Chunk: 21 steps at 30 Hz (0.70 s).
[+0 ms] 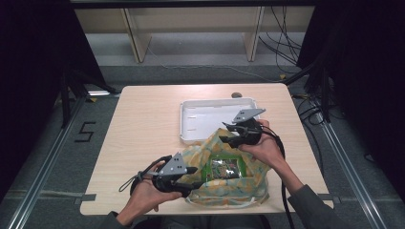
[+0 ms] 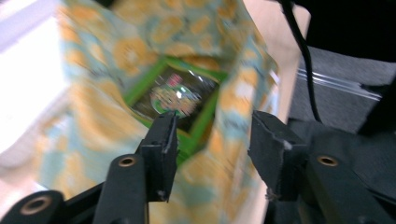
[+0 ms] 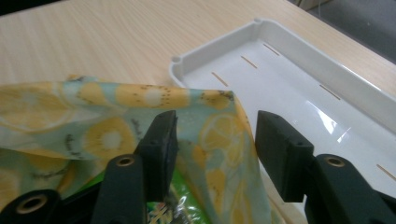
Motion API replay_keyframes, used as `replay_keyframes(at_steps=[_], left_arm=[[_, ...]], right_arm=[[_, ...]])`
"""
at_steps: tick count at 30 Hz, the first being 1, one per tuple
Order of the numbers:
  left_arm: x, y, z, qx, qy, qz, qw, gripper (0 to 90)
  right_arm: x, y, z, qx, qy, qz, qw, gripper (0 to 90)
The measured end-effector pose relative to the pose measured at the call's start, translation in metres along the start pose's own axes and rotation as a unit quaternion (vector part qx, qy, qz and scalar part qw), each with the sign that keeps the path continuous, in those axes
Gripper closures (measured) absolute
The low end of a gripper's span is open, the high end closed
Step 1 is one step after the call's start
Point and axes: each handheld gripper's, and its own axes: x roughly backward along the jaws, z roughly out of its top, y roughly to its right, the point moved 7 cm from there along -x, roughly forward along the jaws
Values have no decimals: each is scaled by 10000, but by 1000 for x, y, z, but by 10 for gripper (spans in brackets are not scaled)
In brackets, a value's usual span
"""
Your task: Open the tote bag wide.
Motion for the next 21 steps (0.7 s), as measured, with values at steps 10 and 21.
replay_keyframes(at_steps=[10, 21], left_arm=[[-18, -42, 13, 354, -332, 380, 9981, 383], [-55, -70, 26, 562, -587, 293, 9963, 510]], right_arm=[[41, -38, -37, -137, 130, 631, 9978, 436], [41, -74, -98, 182, -489, 1406, 9887, 457]])
